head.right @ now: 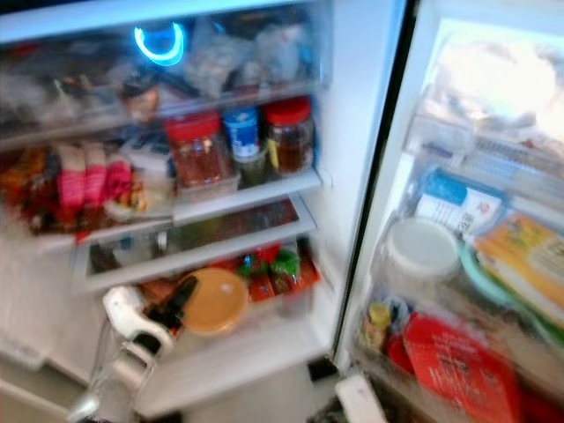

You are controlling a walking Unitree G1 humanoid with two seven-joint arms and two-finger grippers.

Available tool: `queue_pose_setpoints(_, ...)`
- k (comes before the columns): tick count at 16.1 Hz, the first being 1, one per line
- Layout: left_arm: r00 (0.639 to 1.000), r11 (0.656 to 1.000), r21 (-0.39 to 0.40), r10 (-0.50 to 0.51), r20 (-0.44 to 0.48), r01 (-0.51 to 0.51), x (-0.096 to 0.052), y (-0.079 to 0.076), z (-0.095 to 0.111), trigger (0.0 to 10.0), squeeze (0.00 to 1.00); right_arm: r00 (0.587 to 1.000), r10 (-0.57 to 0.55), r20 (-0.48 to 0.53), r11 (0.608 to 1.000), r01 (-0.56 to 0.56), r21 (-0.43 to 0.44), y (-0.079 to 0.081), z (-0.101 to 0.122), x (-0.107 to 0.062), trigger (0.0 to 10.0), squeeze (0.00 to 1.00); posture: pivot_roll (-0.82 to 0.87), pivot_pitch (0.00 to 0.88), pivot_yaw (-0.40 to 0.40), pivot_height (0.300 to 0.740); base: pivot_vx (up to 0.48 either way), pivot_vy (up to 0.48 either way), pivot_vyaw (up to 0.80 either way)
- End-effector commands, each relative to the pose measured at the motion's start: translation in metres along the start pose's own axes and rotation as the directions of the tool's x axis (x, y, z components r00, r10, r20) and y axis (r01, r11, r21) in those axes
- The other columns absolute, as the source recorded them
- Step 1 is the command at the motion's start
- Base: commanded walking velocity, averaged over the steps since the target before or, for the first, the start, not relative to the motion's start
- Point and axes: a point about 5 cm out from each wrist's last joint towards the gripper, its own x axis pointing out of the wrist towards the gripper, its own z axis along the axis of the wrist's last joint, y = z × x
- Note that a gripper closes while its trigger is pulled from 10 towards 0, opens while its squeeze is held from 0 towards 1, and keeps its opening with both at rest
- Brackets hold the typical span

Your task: Restocking fridge

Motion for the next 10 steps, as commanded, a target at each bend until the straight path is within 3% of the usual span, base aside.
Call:
queue_pose_setpoints(1, 0.999, 1.0, 0.024, 0.013, 0.029, -0.014, -0.002, 0.006, 0.012, 10.0, 0.0, 0.997, 0.024, -0.075, 1.0, -0.023, 0.015, 0.009, -0.019, -0.004, 10.0, 0.0, -0.05, 0.046, 0.017, 0.665, 0.386, 0.0, 0.0)
queue_pose_setpoints(2, 0.999, 1.0, 0.023, 0.011, 0.03, -0.012, -0.001, 0.005, 0.012, 10.0, 0.0, 0.997, 0.026, -0.077, 1.0, -0.025, 0.013, 0.009, -0.019, -0.004, 10.0, 0.0, -0.05, 0.046, 0.017, 0.665, 0.382, 0.0, 0.0)
queue_pose_setpoints(6, 0.996, 0.998, -0.058, 0.011, 0.088, -0.006, 0.001, 0.003, 0.017, 10.0, 0.0, 0.996, 0.035, -0.084, 0.999, -0.034, 0.007, 0.01, -0.021, -0.004, 10.0, 0.0, -0.05, 0.048, 0.017, 0.665, 0.0, 0.0, 0.0)
queue_pose_setpoints(7, 0.992, 0.995, -0.099, 0.004, 0.124, 0.009, 0.001, 0.002, 0.02, 10.0, 0.0, 0.996, 0.036, -0.085, 0.999, -0.036, 0.007, 0.011, -0.022, -0.005, 10.0, 0.0, -0.05, 0.051, 0.016, 0.665, 0.0, 0.0, 0.0)
queue_pose_setpoints(9, 0.986, 0.993, -0.118, 0.016, 0.166, 0.003, 0.002, 0.003, 0.026, 10.0, 0.0, 0.996, 0.037, -0.086, 0.999, -0.036, 0.008, 0.011, -0.022, -0.005, 10.0, 0.0, -0.05, 0.051, 0.016, 0.665, 0.0, 0.0, 0.0)
queue_pose_setpoints(10, 0.971, 0.993, -0.111, 0.054, 0.232, -0.028, 0.003, 0.006, 0.036, 10.0, 0.0, 0.995, 0.039, -0.088, 0.999, -0.038, 0.006, 0.011, -0.023, -0.005, 10.0, 0.0, -0.06, 0.053, 0.014, 0.665, 0.0, 0.0, 0.0)
